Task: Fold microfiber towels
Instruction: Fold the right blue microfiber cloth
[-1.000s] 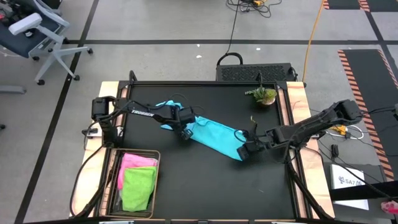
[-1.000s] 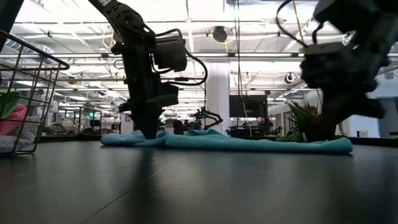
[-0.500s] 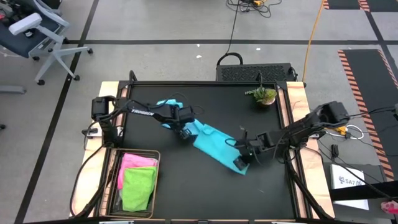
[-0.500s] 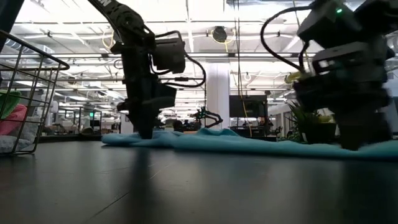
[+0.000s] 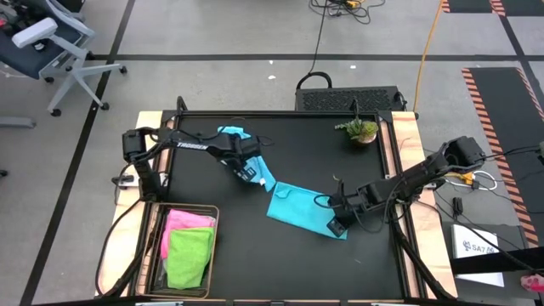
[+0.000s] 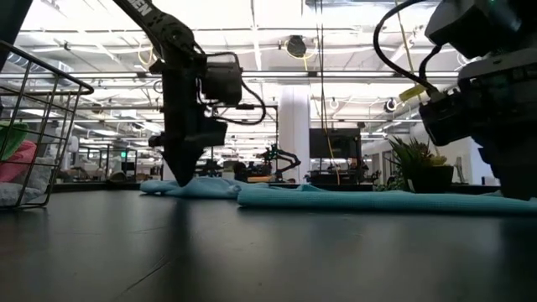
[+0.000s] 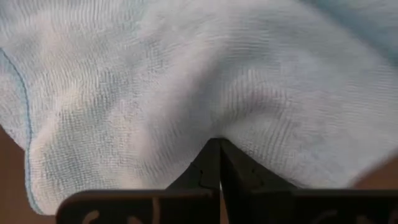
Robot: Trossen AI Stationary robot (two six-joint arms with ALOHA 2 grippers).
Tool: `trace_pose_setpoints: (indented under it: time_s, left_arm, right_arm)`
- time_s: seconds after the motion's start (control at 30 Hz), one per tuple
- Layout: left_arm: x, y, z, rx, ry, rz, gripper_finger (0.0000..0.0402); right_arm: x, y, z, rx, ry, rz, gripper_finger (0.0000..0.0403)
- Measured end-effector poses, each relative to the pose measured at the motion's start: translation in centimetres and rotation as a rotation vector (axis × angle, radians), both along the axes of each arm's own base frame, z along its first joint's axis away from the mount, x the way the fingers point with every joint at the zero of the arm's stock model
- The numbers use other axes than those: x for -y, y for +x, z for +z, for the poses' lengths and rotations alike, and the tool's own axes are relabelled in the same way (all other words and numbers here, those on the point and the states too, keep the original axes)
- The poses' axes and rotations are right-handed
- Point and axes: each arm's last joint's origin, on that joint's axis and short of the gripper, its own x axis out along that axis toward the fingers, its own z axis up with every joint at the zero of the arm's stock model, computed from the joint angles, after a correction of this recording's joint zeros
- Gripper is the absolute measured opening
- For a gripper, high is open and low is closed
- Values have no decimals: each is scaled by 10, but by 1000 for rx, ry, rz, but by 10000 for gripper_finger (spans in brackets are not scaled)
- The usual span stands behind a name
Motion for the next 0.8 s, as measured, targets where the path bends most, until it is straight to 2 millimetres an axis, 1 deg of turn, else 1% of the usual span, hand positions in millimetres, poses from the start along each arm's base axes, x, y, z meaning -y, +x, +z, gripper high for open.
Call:
trace_pose_setpoints:
  time_s: [0.13, 0.27, 0.3, 0.33, 0.4, 0.47, 0.57, 0.67, 0.8]
  left_arm:
    - [9, 2, 18, 69, -31, -9, 3]
    - [27, 8, 50, 235, -19, -57, 4]
    - [32, 10, 59, 302, -15, -78, 4]
    - [38, 14, 65, 358, -10, -107, 3]
    - [49, 22, 71, 433, 4, -173, 2]
    - [58, 27, 69, 456, 13, -204, 4]
    - [64, 37, 59, 468, 7, -209, 3]
    - [65, 40, 44, 421, -10, -207, 2]
    - [62, 45, 26, 370, 32, -153, 3]
  right_arm:
    - [1, 1, 0, 3, -2, -6, 0]
    - [1, 1, 0, 3, -2, -7, 0]
    - [2, 0, 0, -2, -5, -5, 0]
    - [2, 0, 0, -6, -7, -4, 0]
    - [2, -1, 0, -12, -12, 0, 0]
    - [3, -1, 0, -15, -19, 10, 0]
    - [3, -1, -1, -18, -19, 11, 0]
    - [3, -1, -1, -17, -16, 10, 0]
    - [3, -1, 0, -15, -17, 11, 0]
